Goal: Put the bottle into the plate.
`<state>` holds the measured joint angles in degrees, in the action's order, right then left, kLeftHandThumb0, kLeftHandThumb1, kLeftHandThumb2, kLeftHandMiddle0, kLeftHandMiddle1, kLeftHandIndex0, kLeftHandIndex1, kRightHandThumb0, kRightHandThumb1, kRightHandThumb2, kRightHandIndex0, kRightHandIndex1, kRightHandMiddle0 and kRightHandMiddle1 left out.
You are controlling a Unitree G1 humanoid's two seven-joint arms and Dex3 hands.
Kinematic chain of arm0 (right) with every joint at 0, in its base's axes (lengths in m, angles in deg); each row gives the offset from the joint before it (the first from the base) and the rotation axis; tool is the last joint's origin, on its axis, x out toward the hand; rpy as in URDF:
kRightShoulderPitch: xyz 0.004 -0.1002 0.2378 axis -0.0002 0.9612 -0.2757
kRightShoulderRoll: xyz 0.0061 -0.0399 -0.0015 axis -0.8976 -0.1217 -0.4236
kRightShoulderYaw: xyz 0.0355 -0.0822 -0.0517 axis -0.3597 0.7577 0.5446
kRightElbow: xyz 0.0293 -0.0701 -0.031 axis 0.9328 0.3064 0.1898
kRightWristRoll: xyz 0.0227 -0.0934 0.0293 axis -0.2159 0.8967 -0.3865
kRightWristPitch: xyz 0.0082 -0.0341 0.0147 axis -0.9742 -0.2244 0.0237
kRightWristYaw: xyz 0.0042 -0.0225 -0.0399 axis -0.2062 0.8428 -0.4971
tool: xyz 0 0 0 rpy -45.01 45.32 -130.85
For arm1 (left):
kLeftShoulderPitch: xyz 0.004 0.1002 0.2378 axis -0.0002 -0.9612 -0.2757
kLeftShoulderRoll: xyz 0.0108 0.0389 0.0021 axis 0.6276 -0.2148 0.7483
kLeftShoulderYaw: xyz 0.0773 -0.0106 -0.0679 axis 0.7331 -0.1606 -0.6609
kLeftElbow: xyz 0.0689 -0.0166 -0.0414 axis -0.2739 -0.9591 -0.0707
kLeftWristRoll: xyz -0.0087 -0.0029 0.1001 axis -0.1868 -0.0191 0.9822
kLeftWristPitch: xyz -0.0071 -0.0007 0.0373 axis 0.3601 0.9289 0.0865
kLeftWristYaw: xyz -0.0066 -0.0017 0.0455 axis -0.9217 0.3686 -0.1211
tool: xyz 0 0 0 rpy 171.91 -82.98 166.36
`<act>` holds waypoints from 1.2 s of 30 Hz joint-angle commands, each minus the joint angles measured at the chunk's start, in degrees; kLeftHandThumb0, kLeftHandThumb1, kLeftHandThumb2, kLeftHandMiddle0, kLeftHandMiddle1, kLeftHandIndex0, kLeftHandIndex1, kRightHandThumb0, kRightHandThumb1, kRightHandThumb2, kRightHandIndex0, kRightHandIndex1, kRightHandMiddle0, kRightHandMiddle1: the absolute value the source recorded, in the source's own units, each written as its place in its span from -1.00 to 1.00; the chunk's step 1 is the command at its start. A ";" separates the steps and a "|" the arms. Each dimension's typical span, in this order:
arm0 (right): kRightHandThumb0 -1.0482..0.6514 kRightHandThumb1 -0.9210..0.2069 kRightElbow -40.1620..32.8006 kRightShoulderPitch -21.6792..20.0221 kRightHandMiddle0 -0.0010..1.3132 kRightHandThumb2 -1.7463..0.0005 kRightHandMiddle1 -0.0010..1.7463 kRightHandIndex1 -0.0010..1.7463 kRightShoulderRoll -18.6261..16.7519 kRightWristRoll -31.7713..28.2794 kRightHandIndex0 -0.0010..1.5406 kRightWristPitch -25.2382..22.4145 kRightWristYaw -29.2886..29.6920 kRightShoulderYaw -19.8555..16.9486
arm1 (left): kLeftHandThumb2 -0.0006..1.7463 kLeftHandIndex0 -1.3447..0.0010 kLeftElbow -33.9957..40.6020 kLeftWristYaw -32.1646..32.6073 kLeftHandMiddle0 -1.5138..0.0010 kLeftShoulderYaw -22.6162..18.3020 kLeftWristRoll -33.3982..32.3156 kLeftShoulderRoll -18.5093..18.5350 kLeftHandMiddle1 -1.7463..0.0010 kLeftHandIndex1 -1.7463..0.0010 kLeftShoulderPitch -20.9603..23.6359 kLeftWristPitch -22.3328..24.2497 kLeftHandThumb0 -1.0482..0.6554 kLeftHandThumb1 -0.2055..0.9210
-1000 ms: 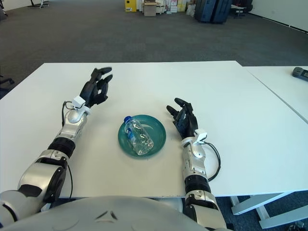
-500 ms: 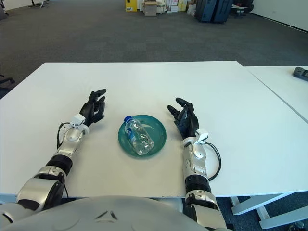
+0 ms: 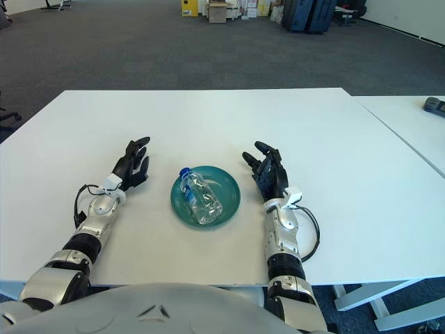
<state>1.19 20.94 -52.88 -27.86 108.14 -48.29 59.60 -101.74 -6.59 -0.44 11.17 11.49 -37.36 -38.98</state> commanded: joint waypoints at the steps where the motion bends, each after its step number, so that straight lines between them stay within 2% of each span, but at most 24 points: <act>1: -0.78 -1.00 2.35 3.69 -0.99 -0.13 0.18 -0.62 -0.60 -0.53 -0.43 -2.06 0.65 -0.45 | -0.04 1.00 0.92 0.72 0.69 0.04 0.61 0.61 0.98 0.29 -0.18 -0.42 -0.83 1.00; 15: -0.78 -1.00 2.13 3.62 -1.00 -0.12 0.18 -0.61 -0.22 -0.60 -0.43 -2.60 0.43 -0.48 | -0.03 1.00 0.35 0.09 0.65 -1.03 -1.22 -0.26 0.97 0.25 -1.01 -2.23 -0.81 1.00; 27: -0.79 -1.00 1.78 3.74 -0.99 -0.12 0.19 -0.60 0.12 -0.49 -0.42 -2.48 0.77 -0.56 | -0.11 1.00 0.61 -5.87 0.52 -2.91 -6.92 -0.61 0.93 0.13 -2.66 -7.70 -0.66 1.00; 36: -0.79 -1.00 1.64 3.67 -0.98 -0.13 0.19 -0.59 0.22 -0.38 -0.41 -2.20 1.02 -0.57 | -0.12 1.00 -0.65 -6.54 0.48 -3.69 -7.60 -0.60 0.93 0.07 -2.60 -10.05 -0.65 1.00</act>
<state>0.54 21.30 -52.42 -27.94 107.41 -47.78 59.52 -101.36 -12.70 -3.56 3.73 10.91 -39.34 -47.73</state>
